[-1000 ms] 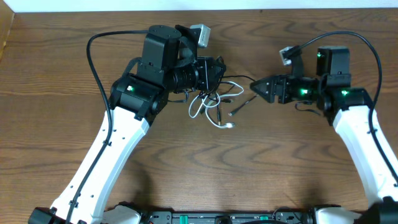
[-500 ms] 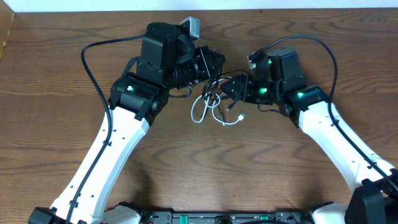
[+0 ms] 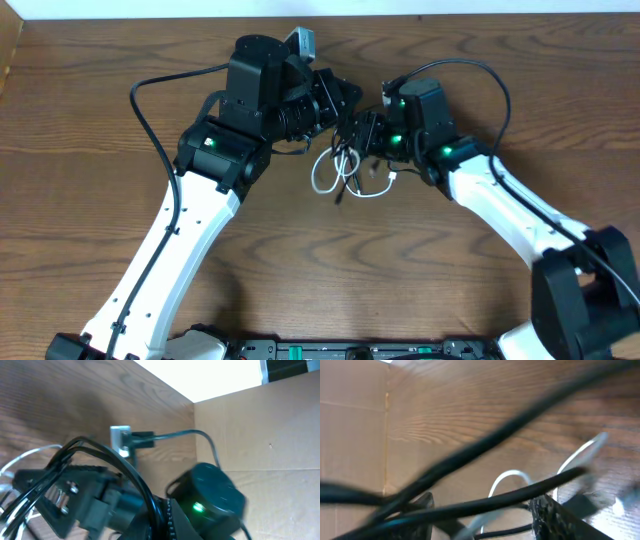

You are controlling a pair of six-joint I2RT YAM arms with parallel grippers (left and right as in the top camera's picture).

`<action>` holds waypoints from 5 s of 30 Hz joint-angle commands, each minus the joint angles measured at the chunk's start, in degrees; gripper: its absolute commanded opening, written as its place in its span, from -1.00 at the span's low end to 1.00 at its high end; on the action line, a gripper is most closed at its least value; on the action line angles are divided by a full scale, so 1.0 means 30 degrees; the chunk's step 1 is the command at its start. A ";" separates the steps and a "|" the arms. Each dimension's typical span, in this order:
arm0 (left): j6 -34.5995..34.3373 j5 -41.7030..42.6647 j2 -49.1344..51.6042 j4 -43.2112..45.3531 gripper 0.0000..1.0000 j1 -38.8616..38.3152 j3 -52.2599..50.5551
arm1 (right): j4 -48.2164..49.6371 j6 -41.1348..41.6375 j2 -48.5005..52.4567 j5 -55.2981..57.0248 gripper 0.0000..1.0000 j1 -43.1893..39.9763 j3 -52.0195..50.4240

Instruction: Untangle cables

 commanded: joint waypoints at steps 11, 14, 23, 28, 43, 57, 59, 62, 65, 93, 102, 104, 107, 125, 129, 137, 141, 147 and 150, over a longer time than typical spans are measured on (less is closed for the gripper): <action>0.3257 0.0372 -0.0058 0.0219 -0.85 0.1093 0.0510 | -0.4619 -0.0459 0.1180 0.5588 0.03 -0.0240 -0.0007; 0.4051 0.0357 -0.0058 0.0080 -0.85 0.1909 0.0510 | -0.7242 -0.0765 0.1180 0.7730 0.02 -0.0882 -0.0007; 0.6025 -0.0889 -0.0073 -0.0364 -0.86 0.4146 0.0510 | -1.1978 -0.3344 0.1180 0.9646 0.03 -0.3963 -0.0007; 0.7074 -0.1647 -0.0073 -0.1137 -0.85 0.5406 0.0510 | -1.3238 -0.4736 0.1173 0.9792 -0.01 -0.5829 0.0000; 1.1074 -0.1749 -0.0058 -0.3570 -0.85 0.4481 0.0474 | -1.3100 -1.3143 -0.2601 -0.2375 0.04 -0.7752 0.2076; 1.1861 -0.1639 0.0095 -0.4291 -0.85 -0.0313 0.0415 | -1.3274 -1.1023 -0.4991 -0.2455 0.20 -0.7963 0.3912; 1.1861 -0.1639 0.0313 -0.4291 -0.84 -0.0663 0.0415 | -1.3143 -1.1162 -0.4983 -0.3016 0.22 -0.7868 0.3912; 1.1846 -0.1632 0.0758 -0.4218 -0.50 -0.0998 0.0415 | -1.3012 -1.1147 -0.4962 -0.3126 0.29 -0.7388 0.3912; 1.1846 -0.1632 0.1122 -0.4160 -0.03 -0.1137 0.0415 | -1.3019 -1.0870 -0.4962 -0.2761 0.54 -0.7060 0.3912; 1.2786 -0.6135 0.1202 -0.7584 0.55 0.0459 0.0415 | -0.8174 -0.5034 -0.5100 -0.2543 -0.97 -0.5916 0.3963; 1.2786 -0.6135 0.1202 -0.7570 0.55 0.0459 0.0415 | -1.7347 -0.7796 -0.4153 0.3228 -0.98 -0.6076 0.7140; 1.2786 -0.6127 0.1202 -0.7570 0.55 0.0459 0.0415 | -1.9445 -0.8211 -0.3599 0.5595 -0.98 -0.6222 0.8102; 1.2786 -0.6127 0.1202 -0.7570 0.55 0.0459 0.0423 | -2.0713 -0.8255 -0.2922 0.7366 -0.98 -0.7089 0.9850; 1.2779 -0.6127 0.1202 -0.7570 0.54 0.0459 0.0415 | -1.6058 -1.0987 0.1698 0.8459 -0.98 -1.6706 1.8112; 1.2772 -0.6127 0.1202 -0.7570 0.54 0.0459 0.0415 | -1.5008 -1.1686 0.3942 0.7832 -0.98 -1.7748 1.8112; 1.2473 -0.6062 0.1202 -0.7563 0.54 0.0452 0.0415 | -1.5854 -1.1118 0.9129 0.7016 0.42 -1.9074 1.8112; 1.2262 -0.6054 0.1202 -0.7475 0.54 0.0437 0.0415 | -1.8127 -1.0703 1.0251 0.7067 0.93 -1.9343 1.8112; 1.2262 -0.6054 0.1202 -0.7424 0.54 0.0437 0.0415 | -2.0924 -0.9515 1.0462 0.7227 0.99 -1.9358 1.8367; 1.2262 -0.6054 0.1202 -0.7424 0.54 0.0437 0.0415 | -2.2906 -0.9355 1.0462 0.6448 0.98 -1.9365 1.8899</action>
